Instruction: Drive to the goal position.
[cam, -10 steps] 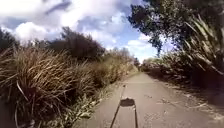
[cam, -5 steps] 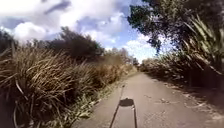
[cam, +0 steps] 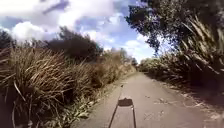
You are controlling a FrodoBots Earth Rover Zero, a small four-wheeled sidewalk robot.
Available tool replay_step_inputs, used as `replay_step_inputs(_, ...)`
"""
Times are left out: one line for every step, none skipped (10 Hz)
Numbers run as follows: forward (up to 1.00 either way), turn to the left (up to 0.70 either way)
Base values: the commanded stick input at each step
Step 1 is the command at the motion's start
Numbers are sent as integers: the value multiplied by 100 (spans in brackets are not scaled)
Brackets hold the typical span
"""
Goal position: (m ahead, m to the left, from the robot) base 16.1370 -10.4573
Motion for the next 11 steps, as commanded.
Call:
replay_step_inputs(0, -70)
replay_step_inputs(0, -70)
replay_step_inputs(0, -70)
replay_step_inputs(0, -70)
replay_step_inputs(0, -70)
replay_step_inputs(0, -70)
replay_step_inputs(0, -70)
replay_step_inputs(0, -70)
replay_step_inputs(0, -47)
replay_step_inputs(0, -1)
replay_step_inputs(0, 0)
